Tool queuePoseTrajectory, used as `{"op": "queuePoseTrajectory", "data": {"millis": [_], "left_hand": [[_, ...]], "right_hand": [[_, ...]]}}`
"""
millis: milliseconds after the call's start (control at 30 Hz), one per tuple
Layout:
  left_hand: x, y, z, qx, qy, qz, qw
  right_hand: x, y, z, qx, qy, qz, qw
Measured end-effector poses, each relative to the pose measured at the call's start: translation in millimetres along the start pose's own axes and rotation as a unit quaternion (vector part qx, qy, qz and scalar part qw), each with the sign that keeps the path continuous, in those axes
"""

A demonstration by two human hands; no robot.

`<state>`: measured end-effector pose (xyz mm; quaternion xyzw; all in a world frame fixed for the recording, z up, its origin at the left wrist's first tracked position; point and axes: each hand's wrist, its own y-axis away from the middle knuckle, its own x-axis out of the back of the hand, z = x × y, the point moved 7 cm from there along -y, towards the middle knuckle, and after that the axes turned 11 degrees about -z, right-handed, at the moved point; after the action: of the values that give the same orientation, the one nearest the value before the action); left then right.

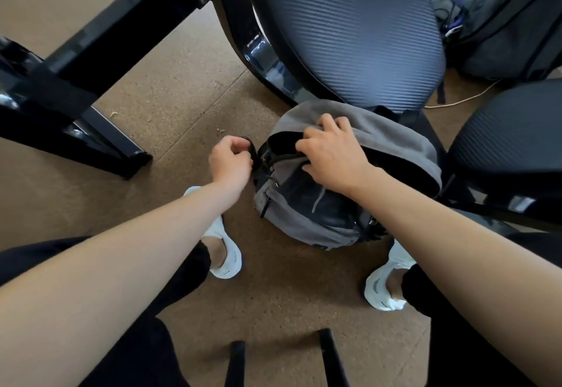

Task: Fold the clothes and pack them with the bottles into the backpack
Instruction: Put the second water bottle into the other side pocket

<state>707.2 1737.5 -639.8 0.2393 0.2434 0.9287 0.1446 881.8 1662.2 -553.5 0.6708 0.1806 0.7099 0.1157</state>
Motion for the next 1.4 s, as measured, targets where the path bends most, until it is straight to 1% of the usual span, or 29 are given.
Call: {"op": "queuePoseTrajectory", "data": {"millis": [33, 100, 167, 267, 333, 400, 467, 533, 600, 667, 800, 867, 933, 1000, 1067, 1100, 1133, 1200, 1233, 1333, 1400], "left_hand": [[5.2, -15.6, 0.0, -0.013, -0.049, 0.000, 0.999], [7.8, -47.5, -3.7, -0.035, -0.160, -0.032, 0.986], [2.0, -73.5, -17.0, -0.032, -0.260, -0.082, 0.962], [-16.1, -90.7, -39.5, -0.012, -0.365, -0.154, 0.918], [-30.0, -95.0, -52.2, -0.007, -0.407, -0.195, 0.892], [-40.2, -98.2, -60.8, 0.001, -0.421, -0.217, 0.881], [-44.7, -102.6, -62.0, -0.007, -0.425, -0.206, 0.882], [-44.1, -104.0, -55.6, -0.031, -0.430, -0.178, 0.885], [-37.7, -102.7, -50.1, -0.040, -0.429, -0.156, 0.889], [-27.3, -100.3, -43.5, -0.042, -0.406, -0.130, 0.904], [-0.8, -89.9, -6.8, -0.068, -0.287, -0.044, 0.954], [10.4, -88.4, 13.1, -0.068, -0.242, -0.033, 0.967], [18.7, -85.2, 34.4, -0.085, -0.214, -0.055, 0.972], [22.3, -78.8, 53.2, -0.110, -0.187, -0.097, 0.971], [19.3, -63.3, 73.6, -0.139, -0.178, -0.147, 0.963], [16.4, -55.3, 82.8, -0.154, -0.183, -0.168, 0.956], [12.9, -47.8, 91.0, -0.172, -0.192, -0.186, 0.948], [5.5, -33.6, 103.6, -0.209, -0.208, -0.209, 0.932], [3.0, -29.3, 106.8, -0.220, -0.209, -0.211, 0.929], [0.3, -25.7, 106.4, -0.221, -0.157, -0.193, 0.943], [0.3, -29.3, 105.3, -0.219, -0.085, -0.197, 0.952]], "right_hand": [[-3.5, 0.6, 4.6, -0.011, -0.008, 0.000, 1.000], [-13.3, 3.3, 14.3, -0.033, -0.036, -0.020, 0.999], [-21.6, 8.8, 23.4, -0.054, -0.067, -0.040, 0.996], [-30.8, 20.2, 37.5, -0.093, -0.105, -0.067, 0.988], [-36.7, 27.6, 44.3, -0.111, -0.128, -0.090, 0.981], [-42.3, 33.6, 47.4, -0.119, -0.135, -0.115, 0.977], [-47.7, 38.4, 47.6, -0.121, -0.130, -0.138, 0.974], [-52.7, 43.1, 47.3, -0.123, -0.119, -0.162, 0.972], [-58.3, 45.8, 46.0, -0.118, -0.112, -0.181, 0.970], [-61.3, 45.5, 45.5, -0.112, -0.113, -0.184, 0.970], [-61.1, 42.2, 42.5, -0.096, -0.119, -0.170, 0.974], [-54.9, 39.1, 37.9, -0.088, -0.116, -0.149, 0.978], [-44.9, 34.7, 31.8, -0.080, -0.102, -0.124, 0.984], [-33.5, 28.6, 25.6, -0.083, -0.093, -0.098, 0.987], [-17.9, 18.7, 20.1, -0.089, -0.105, -0.057, 0.989], [-8.7, 11.8, 17.0, -0.084, -0.132, -0.028, 0.987], [0.2, 4.0, 14.7, -0.077, -0.182, 0.001, 0.980], [17.8, -14.5, 12.7, -0.055, -0.316, 0.039, 0.946], [25.1, -25.2, 11.4, -0.038, -0.364, 0.043, 0.929], [35.6, -57.5, 9.8, 0.004, -0.424, 0.029, 0.905], [38.9, -70.9, 15.3, 0.004, -0.428, 0.054, 0.902]]}}
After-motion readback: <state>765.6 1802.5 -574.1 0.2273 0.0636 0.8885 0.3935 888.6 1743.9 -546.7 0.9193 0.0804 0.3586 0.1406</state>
